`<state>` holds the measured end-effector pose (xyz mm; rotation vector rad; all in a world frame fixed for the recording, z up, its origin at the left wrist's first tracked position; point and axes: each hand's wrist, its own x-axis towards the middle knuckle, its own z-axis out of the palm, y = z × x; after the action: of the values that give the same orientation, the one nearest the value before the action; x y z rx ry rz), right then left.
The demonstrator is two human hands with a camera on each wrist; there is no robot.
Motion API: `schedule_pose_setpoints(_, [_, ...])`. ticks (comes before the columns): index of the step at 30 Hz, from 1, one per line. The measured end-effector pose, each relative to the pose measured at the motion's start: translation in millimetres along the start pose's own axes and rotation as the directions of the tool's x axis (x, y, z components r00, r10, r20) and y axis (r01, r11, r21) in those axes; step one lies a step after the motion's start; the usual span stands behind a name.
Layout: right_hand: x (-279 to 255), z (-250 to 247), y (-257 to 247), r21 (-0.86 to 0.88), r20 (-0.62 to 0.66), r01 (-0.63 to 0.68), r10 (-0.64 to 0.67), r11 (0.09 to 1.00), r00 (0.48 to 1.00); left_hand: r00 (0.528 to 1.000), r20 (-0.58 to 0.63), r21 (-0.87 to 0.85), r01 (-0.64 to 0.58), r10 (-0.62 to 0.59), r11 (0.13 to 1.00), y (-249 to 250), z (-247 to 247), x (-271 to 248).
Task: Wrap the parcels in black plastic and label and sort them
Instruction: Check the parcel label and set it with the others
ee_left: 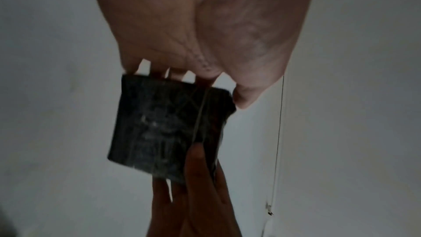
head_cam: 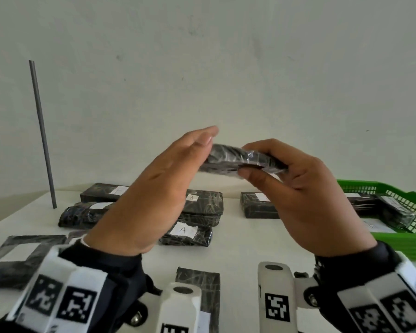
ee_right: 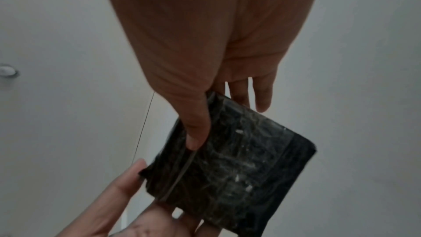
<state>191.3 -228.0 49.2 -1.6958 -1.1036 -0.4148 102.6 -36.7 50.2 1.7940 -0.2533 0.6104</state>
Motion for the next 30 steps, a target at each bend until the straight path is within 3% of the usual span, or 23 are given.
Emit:
schedule_pose_setpoints(3, [1, 5, -3, 0.19, -0.026, 0.036, -0.032, 0.981, 0.999, 0.984, -0.073, -0.009, -0.164, 0.163, 0.986, 3, 14, -3])
schedule_pose_setpoints(6, [-2, 7, -8, 0.358, 0.02, 0.005, -0.013, 0.934, 1.0, 0.977, -0.118, -0.041, -0.183, 0.177, 0.982, 1, 18, -3])
schedule_pose_setpoints(9, [-3, 12, -14, 0.545, 0.051, -0.063, 0.043, 0.836, 0.998, 0.982, -0.077, -0.048, -0.176, 0.172, 0.983, 3, 15, -3])
schedule_pose_setpoints(13, [-2, 20, -14, 0.487, -0.074, -0.044, 0.092, 0.872, 0.993, 0.993, -0.005, -0.122, -0.114, 0.115, 0.986, 8, 16, -6])
schedule_pose_setpoints(17, [-2, 23, -18, 0.53, -0.126, -0.028, 0.112, 0.848, 0.986, 0.993, -0.044, -0.105, -0.11, 0.106, 0.988, 7, 18, -5])
schedule_pose_setpoints(24, [-2, 25, -21, 0.5, -0.163, -0.005, 0.1, 0.866, 0.981, 0.995, -0.007, -0.178, -0.099, 0.099, 0.979, 5, 16, -3])
schedule_pose_setpoints(30, [-4, 28, -23, 0.435, -0.15, 0.018, 0.052, 0.9, 0.987, 0.989, -0.039, -0.084, -0.146, 0.143, 0.986, 6, 16, -3])
